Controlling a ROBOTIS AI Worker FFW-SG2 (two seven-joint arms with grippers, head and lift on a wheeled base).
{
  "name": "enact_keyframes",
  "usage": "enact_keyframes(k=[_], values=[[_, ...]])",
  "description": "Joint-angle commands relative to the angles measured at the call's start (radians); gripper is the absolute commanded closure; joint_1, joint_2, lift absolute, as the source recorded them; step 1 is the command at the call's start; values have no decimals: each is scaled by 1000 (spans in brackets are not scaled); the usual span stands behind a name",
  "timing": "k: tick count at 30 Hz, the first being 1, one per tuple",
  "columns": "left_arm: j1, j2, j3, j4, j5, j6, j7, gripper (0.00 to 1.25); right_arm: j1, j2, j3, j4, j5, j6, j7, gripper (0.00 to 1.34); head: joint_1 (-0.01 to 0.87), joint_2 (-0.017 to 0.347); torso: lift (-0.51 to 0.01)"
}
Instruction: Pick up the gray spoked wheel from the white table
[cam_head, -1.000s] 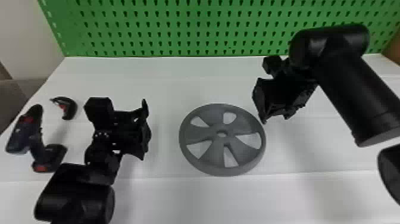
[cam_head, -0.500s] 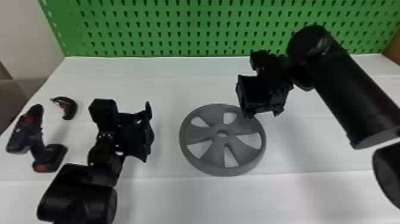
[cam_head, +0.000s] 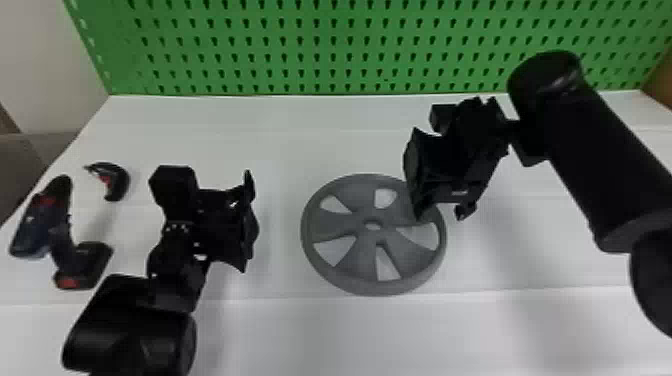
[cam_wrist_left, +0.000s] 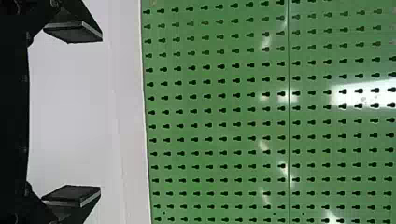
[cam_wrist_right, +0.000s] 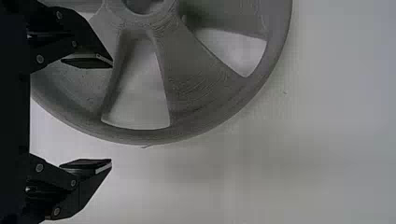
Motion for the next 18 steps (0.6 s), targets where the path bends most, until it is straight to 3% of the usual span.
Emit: enact_keyframes(k=[1, 18], values=[[-1, 0, 0, 0, 0, 0, 0, 128, 11, 1, -55, 17, 7, 12, 0, 501, 767, 35, -107], [-7, 0, -5, 0, -1, 0, 0, 128, 11, -1, -94, 40, 7, 12, 0, 501, 767, 35, -107]])
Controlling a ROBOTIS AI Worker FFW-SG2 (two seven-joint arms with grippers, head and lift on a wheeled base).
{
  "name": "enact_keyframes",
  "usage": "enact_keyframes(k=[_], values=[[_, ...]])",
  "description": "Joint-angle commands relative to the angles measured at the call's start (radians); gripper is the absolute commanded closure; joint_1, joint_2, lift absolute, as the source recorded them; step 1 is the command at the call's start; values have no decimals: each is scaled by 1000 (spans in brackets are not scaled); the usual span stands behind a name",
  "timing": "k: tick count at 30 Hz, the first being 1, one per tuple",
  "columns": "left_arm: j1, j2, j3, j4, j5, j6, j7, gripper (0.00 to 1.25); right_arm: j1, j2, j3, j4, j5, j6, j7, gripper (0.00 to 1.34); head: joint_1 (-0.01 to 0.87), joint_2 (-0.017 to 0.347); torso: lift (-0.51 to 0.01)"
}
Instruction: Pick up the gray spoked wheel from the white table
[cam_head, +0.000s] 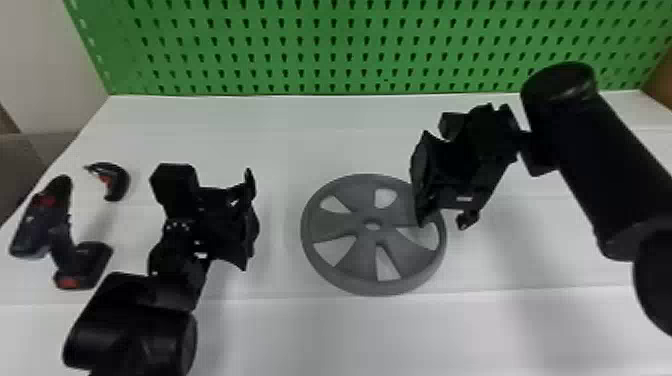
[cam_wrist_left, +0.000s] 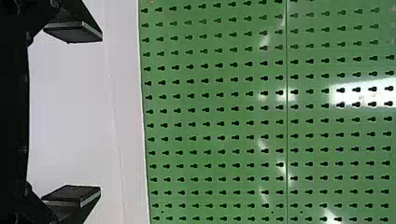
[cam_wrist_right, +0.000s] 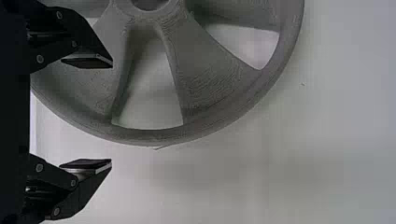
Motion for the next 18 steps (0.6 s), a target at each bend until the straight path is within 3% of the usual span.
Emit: enact_keyframes(k=[1, 18], values=[[-2, 0, -1, 0, 0, 0, 0, 128, 1, 1, -6, -1, 0, -2, 0, 501, 767, 35, -107], [-11, -2, -14, 8, 3, 0, 0, 128, 42, -5, 19, -1, 24, -97, 2, 501, 767, 35, -107]])
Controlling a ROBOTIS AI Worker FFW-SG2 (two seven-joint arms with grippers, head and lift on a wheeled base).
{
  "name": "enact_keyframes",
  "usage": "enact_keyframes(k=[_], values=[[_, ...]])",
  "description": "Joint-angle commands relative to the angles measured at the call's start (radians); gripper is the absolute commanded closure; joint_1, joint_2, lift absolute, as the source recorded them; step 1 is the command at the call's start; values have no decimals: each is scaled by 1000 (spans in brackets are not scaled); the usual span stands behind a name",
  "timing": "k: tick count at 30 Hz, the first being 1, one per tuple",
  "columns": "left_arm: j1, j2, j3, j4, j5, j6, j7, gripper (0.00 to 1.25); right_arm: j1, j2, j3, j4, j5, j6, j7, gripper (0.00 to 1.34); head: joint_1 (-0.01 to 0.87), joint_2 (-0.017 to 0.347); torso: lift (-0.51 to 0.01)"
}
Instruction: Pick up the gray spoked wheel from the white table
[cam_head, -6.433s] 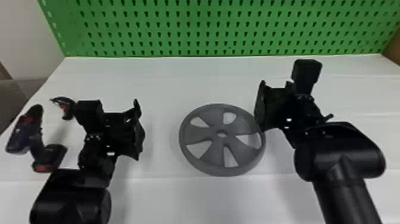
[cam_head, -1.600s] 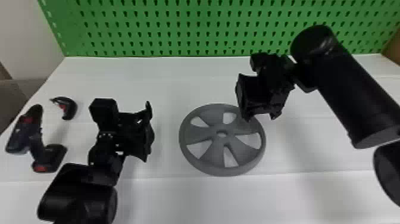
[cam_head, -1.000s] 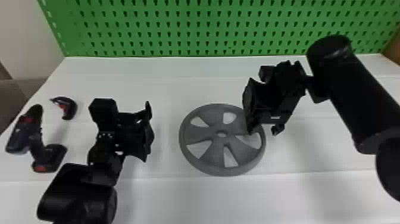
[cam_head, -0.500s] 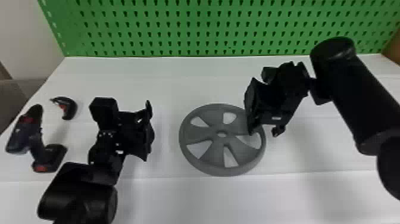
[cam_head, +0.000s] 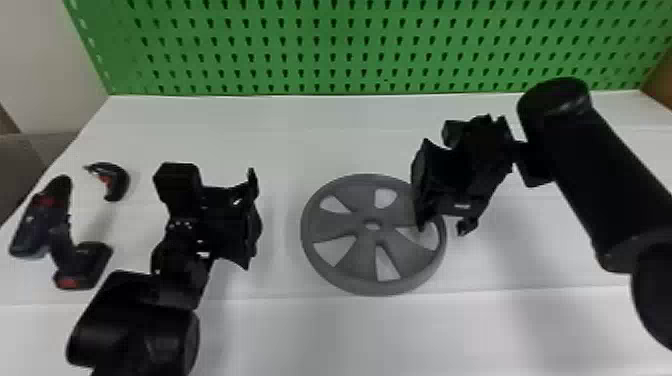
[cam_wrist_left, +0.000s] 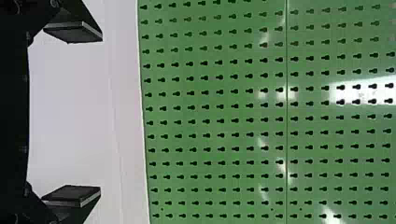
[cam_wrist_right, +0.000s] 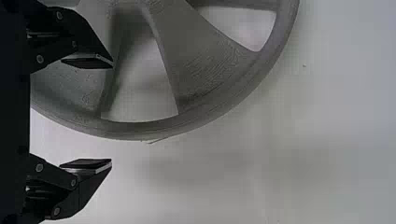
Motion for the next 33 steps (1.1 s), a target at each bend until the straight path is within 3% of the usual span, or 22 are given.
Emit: enact_keyframes(k=[1, 12, 33], values=[[-4, 0, -5, 1, 1, 0, 0, 128, 7, -2, 10, 0, 16, -16, 0, 501, 767, 35, -107], [-9, 0, -15, 3, 5, 0, 0, 128, 35, -7, -24, -6, 16, -24, 1, 504, 767, 35, -107], [-13, 0, -19, 5, 8, -2, 0, 128, 47, 10, -25, -6, 36, -64, 1, 501, 767, 35, -107]])
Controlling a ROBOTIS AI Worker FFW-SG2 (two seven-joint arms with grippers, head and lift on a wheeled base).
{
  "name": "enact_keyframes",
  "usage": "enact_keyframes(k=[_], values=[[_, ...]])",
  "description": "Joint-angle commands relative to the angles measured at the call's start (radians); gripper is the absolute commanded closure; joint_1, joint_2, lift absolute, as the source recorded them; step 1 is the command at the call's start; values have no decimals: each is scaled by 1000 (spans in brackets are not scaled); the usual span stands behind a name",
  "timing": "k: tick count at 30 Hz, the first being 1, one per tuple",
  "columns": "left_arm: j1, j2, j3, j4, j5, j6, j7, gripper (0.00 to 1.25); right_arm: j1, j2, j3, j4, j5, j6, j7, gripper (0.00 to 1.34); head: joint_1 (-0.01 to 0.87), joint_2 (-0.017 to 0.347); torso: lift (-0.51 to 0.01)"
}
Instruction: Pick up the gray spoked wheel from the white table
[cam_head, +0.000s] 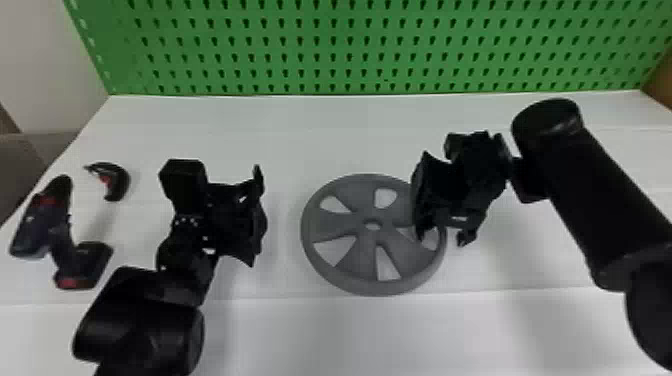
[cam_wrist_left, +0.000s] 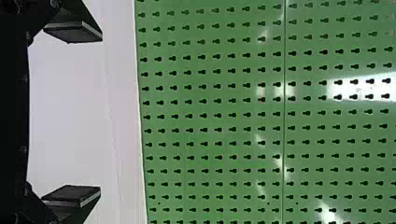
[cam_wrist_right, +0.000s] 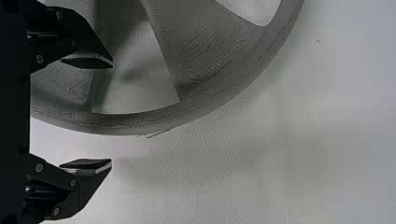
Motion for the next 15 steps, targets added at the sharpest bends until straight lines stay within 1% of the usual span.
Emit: enact_keyframes(k=[1, 12, 13, 15], values=[[0, 0, -1, 0, 0, 0, 0, 128, -1, 1, 0, 0, 4, -1, 0, 501, 767, 35, -107], [0, 0, -1, 0, 0, 0, 0, 128, -1, 2, -2, 0, 3, 2, 0, 510, 767, 35, -107], [0, 0, -1, 2, 0, 0, 0, 128, -1, 1, -2, 0, 3, 2, 0, 529, 767, 35, -107], [0, 0, -1, 0, 0, 0, 0, 128, 0, 2, -9, 2, 3, 2, 0, 622, 767, 35, -107]])
